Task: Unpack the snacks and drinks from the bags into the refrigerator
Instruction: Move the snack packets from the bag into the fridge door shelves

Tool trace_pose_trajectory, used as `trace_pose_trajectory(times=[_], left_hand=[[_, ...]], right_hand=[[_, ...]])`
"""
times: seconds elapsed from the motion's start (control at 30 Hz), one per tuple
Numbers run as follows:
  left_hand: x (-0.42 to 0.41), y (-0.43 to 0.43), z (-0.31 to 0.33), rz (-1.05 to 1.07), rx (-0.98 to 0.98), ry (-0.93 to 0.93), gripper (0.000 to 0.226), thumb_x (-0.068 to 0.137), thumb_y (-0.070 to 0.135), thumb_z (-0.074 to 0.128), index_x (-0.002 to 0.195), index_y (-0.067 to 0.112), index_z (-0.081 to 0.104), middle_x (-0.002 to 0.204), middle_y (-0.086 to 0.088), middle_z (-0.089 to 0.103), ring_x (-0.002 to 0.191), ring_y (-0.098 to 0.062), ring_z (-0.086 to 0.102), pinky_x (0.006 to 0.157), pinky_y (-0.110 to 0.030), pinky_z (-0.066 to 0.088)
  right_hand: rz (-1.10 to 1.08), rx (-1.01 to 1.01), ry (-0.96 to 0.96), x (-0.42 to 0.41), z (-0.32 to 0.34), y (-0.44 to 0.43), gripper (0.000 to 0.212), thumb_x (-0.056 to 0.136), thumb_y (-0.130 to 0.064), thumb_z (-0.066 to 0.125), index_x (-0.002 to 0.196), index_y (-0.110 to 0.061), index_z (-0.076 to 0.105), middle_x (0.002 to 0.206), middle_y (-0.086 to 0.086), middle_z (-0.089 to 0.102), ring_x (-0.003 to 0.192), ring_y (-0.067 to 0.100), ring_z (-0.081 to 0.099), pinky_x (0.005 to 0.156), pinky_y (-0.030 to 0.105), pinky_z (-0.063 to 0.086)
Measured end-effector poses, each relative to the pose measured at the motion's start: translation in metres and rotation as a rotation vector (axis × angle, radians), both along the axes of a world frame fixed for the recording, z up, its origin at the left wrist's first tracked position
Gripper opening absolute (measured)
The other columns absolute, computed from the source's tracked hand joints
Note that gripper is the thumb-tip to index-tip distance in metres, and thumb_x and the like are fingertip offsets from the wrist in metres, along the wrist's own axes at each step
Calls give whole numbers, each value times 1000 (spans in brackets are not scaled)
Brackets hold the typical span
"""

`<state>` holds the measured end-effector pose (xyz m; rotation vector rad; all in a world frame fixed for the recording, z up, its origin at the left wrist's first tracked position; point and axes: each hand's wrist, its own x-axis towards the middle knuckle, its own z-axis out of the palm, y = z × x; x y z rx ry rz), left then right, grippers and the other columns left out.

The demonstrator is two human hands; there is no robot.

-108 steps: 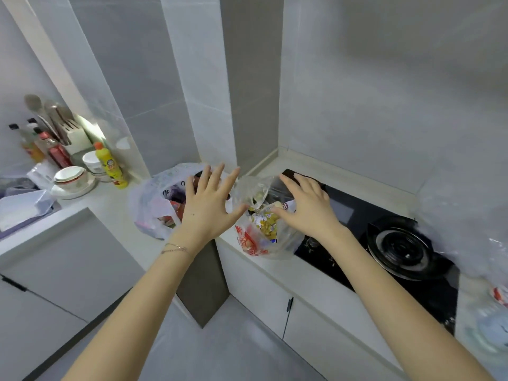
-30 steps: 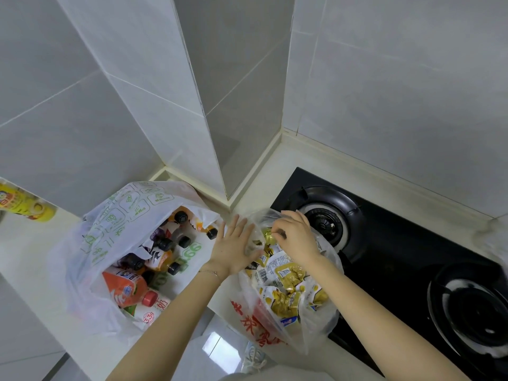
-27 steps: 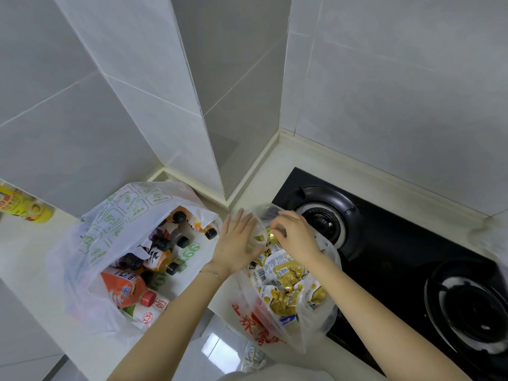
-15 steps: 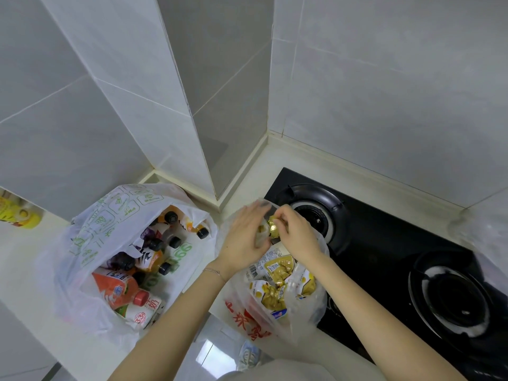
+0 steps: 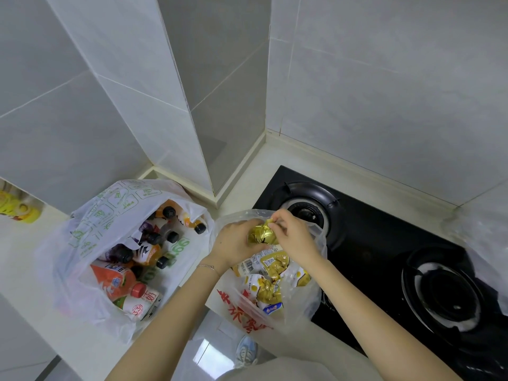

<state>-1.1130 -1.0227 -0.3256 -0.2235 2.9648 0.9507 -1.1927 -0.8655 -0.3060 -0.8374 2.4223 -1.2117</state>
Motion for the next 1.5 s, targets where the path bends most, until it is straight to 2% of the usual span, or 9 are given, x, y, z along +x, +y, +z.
trace_pose_trajectory(times=[0.23,0.4,0.53,0.73,0.97,1.13,1.23,1.33,1.5], left_hand=[[-2,-5,4,103,110,-48,41,77,43,78,107,20,63,89,10,62,87,-16,61,72,-28,45],[-3,-6,11,205,119,-55,48,79,45,76,115,17,60,90,10,57,82,-9,51,64,-16,35],[0,-2,12,245,275,-66,31,80,30,79,102,23,58,81,19,56,74,1,52,63,-2,36],[6,1,16,265,358,-43,31,78,26,81,99,25,58,84,23,57,76,6,54,66,-1,37],[12,-2,16,269,351,-31,33,79,30,80,104,19,63,88,12,61,76,4,54,65,-3,38],[16,-3,12,276,360,-14,37,78,34,80,107,16,64,90,8,65,78,-6,58,65,-8,39],[17,-2,15,338,385,20,36,79,37,78,107,21,63,88,12,65,79,-5,60,67,-13,44],[16,-2,22,403,481,104,29,80,37,78,102,25,62,88,12,67,80,-4,63,70,-19,50],[12,-1,33,400,597,168,25,82,33,77,99,20,64,90,1,69,82,-16,66,76,-36,56]], right_hand=[[-26,-33,-77,-4,-9,5,19,96,-24,58,114,-18,58,105,-7,64,94,2,60,77,6,45],[107,419,9,-8,-36,19,32,94,-27,58,125,-19,58,125,-2,61,110,14,58,92,32,48],[312,639,117,7,-52,21,51,92,-28,59,140,-19,46,142,-1,45,130,20,39,105,34,36],[376,764,287,19,-66,21,67,89,-36,60,148,-24,32,150,3,22,138,25,19,114,38,17],[395,719,349,23,-70,16,48,87,-29,62,132,-22,48,140,2,31,133,24,24,110,33,14],[322,608,283,22,-59,16,24,91,-22,56,114,-22,52,121,-6,55,119,18,44,101,30,22],[184,534,158,17,-43,18,17,92,-21,57,107,-18,49,106,-4,63,91,19,58,75,31,38],[39,477,139,9,-34,24,15,94,-24,57,100,-18,44,84,-3,58,68,15,52,51,26,33],[-128,245,35,2,-27,28,19,91,-24,64,96,-21,46,81,-7,57,68,13,57,60,27,43]])
